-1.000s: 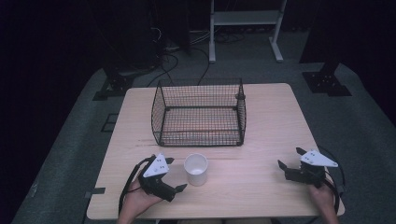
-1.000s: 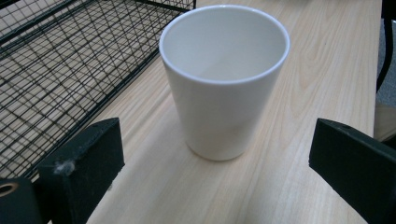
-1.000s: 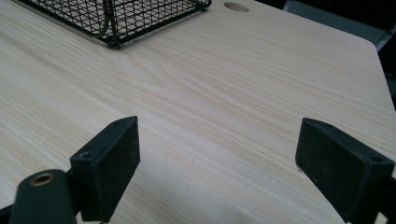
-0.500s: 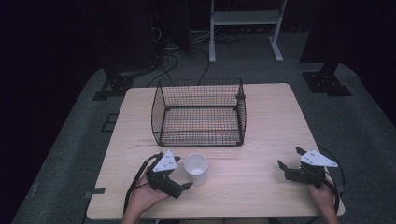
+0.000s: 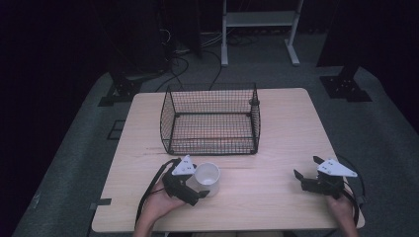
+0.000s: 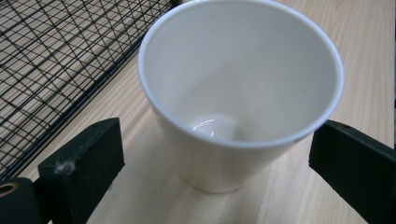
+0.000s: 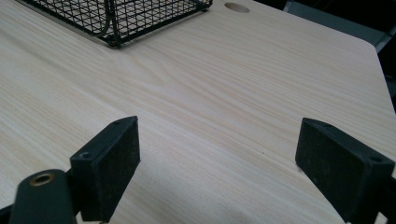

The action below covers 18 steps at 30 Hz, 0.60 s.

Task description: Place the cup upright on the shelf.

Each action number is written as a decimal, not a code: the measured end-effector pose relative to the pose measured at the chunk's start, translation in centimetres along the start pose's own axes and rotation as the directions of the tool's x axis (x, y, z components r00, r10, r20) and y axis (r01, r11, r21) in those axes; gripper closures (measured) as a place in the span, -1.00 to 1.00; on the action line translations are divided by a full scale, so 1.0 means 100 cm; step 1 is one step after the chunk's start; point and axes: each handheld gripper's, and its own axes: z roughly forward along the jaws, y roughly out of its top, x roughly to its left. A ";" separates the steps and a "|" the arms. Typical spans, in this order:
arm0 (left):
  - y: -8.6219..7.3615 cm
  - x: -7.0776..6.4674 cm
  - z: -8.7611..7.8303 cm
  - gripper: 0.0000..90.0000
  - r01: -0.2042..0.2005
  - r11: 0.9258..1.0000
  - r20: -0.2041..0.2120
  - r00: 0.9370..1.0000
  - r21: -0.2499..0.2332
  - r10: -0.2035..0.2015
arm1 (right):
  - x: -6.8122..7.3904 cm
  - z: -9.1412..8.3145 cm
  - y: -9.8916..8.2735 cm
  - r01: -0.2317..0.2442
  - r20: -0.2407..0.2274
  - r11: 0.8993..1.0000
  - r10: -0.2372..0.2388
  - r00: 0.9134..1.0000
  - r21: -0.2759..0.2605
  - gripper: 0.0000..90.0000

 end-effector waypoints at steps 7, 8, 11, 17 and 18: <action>0.005 -0.001 0.006 -0.89 -0.009 1.000 0.012 1.000 0.001 0.009 | 0.000 0.000 0.000 0.003 0.001 1.000 -0.003 1.000 -0.001 -0.71; 0.006 -0.001 0.007 -0.87 -0.011 1.000 0.011 1.000 0.007 0.011 | 0.000 0.000 0.000 0.003 0.001 1.000 -0.003 1.000 -0.001 -0.71; 0.008 -0.001 0.009 -0.85 -0.013 1.000 0.010 1.000 0.020 0.012 | 0.000 0.000 0.000 0.003 0.002 1.000 -0.003 1.000 -0.001 -0.71; 0.011 -0.002 0.011 -0.62 -0.026 0.999 0.026 0.999 0.028 0.025 | 0.000 0.000 0.000 0.006 0.003 1.000 -0.006 1.000 -0.001 -0.71; 0.011 -0.002 0.011 -0.56 -0.030 0.999 0.021 0.999 0.028 0.029 | 0.001 0.000 0.000 0.006 0.003 1.000 -0.006 1.000 -0.001 -0.71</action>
